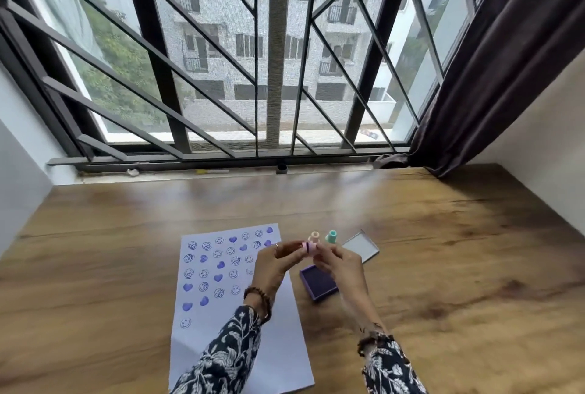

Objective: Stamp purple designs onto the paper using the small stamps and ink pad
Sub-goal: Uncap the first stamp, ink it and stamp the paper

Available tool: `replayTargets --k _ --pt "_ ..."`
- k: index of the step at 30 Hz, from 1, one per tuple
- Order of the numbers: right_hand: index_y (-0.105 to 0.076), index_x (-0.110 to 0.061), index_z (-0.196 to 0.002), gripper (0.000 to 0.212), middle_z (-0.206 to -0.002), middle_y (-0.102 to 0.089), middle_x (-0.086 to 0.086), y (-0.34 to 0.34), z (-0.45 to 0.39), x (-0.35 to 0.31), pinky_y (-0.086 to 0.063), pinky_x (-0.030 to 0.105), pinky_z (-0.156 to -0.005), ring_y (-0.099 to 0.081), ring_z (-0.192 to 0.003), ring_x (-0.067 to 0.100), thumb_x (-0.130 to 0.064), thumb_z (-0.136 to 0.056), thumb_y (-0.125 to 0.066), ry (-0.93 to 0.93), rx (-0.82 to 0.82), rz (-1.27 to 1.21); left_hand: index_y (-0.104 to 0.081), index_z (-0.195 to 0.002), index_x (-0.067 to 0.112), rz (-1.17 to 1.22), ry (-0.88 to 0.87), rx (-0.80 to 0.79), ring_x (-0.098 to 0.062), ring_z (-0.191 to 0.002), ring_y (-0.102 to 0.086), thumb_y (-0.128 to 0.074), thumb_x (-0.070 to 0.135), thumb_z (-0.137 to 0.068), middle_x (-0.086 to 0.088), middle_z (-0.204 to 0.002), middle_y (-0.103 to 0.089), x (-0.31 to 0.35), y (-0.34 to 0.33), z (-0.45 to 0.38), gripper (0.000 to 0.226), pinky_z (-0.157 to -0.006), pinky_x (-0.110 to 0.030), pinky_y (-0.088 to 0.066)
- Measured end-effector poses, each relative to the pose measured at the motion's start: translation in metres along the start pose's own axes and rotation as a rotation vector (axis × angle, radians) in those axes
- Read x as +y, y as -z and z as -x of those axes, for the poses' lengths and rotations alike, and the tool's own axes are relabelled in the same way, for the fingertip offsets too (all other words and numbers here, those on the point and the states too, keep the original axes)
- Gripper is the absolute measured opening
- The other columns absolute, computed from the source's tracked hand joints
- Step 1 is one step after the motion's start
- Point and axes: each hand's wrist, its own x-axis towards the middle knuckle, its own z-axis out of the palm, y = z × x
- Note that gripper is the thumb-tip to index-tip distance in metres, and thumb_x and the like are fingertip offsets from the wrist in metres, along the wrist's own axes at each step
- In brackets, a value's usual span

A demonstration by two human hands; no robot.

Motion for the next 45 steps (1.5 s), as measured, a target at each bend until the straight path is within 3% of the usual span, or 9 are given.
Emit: replayTargets --k 5,8,14,16,19,22,25,36,45 --pt "-0.070 -0.004 -0.083 0.011 -0.064 -0.074 0.000 0.014 0.006 0.010 -0.056 0.015 -0.054 -0.069 -0.059 0.007 -0.007 -0.084 -0.059 -0.178 0.025 -0.417 -0.069 -0.087 0.008 -0.406 -0.089 0.053 -0.013 -0.075 -0.063 -0.070 0.008 -0.075 -0.004 -0.079 -0.070 -0.011 0.002 -0.006 0.012 -0.064 -0.006 -0.048" --pt "-0.069 -0.001 -0.086 0.014 -0.066 -0.075 0.002 0.025 0.007 0.019 -0.056 0.015 -0.055 -0.069 -0.061 0.008 -0.003 -0.087 -0.055 -0.174 0.041 -0.413 -0.066 -0.092 0.008 -0.706 -0.190 0.053 -0.021 -0.083 -0.062 -0.063 0.010 -0.080 -0.015 -0.091 -0.067 -0.026 0.008 -0.011 0.013 -0.075 -0.027 -0.051" --pt "-0.071 -0.014 -0.083 0.012 -0.081 -0.075 0.002 0.035 0.008 0.034 -0.059 0.029 -0.071 -0.071 -0.079 0.016 -0.019 -0.073 -0.075 0.003 0.243 0.315 -0.062 -0.106 0.010 -0.963 -0.215 -0.021 -0.029 -0.101 -0.055 -0.052 0.019 -0.089 -0.016 -0.104 -0.061 -0.037 0.007 -0.019 0.022 -0.088 -0.036 -0.044" --pt "-0.070 -0.018 -0.083 0.014 -0.081 -0.070 -0.006 0.033 0.014 0.029 -0.052 0.016 -0.067 -0.067 -0.078 0.011 -0.027 -0.073 -0.074 0.081 0.252 0.586 -0.058 -0.115 0.015 -0.971 -0.220 -0.045 -0.028 -0.109 -0.053 -0.051 0.031 -0.089 -0.012 -0.114 -0.060 -0.039 0.008 -0.019 0.032 -0.093 -0.038 -0.042" --pt "-0.067 -0.016 -0.089 0.014 -0.080 -0.060 -0.006 0.030 0.023 0.026 -0.041 0.005 -0.058 -0.059 -0.076 0.010 -0.026 -0.080 -0.068 0.201 0.206 0.782 -0.038 -0.132 0.024 -1.073 -0.197 -0.190 -0.021 -0.128 -0.036 -0.042 0.073 -0.067 -0.001 -0.141 -0.040 -0.044 0.011 -0.010 0.081 -0.103 -0.037 -0.027" --pt "-0.065 -0.017 -0.088 0.009 -0.084 -0.062 -0.002 0.026 0.027 0.030 -0.045 0.018 -0.064 -0.059 -0.077 0.014 -0.025 -0.085 -0.062 0.267 0.150 0.881 -0.025 -0.138 0.024 -1.179 -0.239 -0.227 -0.020 -0.134 -0.026 -0.038 0.086 -0.047 0.000 -0.150 -0.024 -0.051 0.015 0.002 0.111 -0.108 -0.037 -0.019" --pt "-0.063 -0.016 -0.087 0.012 -0.084 -0.063 0.001 0.023 0.028 0.039 -0.051 0.032 -0.067 -0.061 -0.075 0.016 -0.026 -0.088 -0.059 0.335 0.132 0.968 -0.030 -0.136 0.023 -1.185 -0.299 -0.189 -0.021 -0.133 -0.027 -0.036 0.078 -0.053 -0.002 -0.148 -0.027 -0.056 0.016 0.003 0.099 -0.108 -0.035 -0.019" --pt "-0.041 -0.019 -0.073 0.022 -0.075 -0.048 -0.001 0.019 0.022 0.031 -0.038 0.029 -0.059 -0.047 -0.066 0.018 -0.024 -0.092 -0.052 0.343 0.027 1.153 -0.042 -0.124 0.026 -1.164 -0.409 -0.112 -0.012 -0.118 -0.029 -0.051 0.068 -0.062 -0.005 -0.136 -0.047 -0.071 0.020 -0.004 0.075 -0.095 -0.027 -0.020" --pt "-0.057 -0.008 -0.097 0.013 -0.103 -0.063 0.013 0.003 -0.015 0.006 -0.045 0.035 -0.079 -0.057 -0.096 0.029 -0.015 -0.091 -0.049 0.121 -0.254 1.434 -0.042 -0.126 0.027 -1.161 -0.375 -0.129 -0.013 -0.121 -0.034 -0.051 0.066 -0.066 -0.002 -0.137 -0.045 -0.075 0.022 -0.005 0.072 -0.096 -0.028 -0.025"
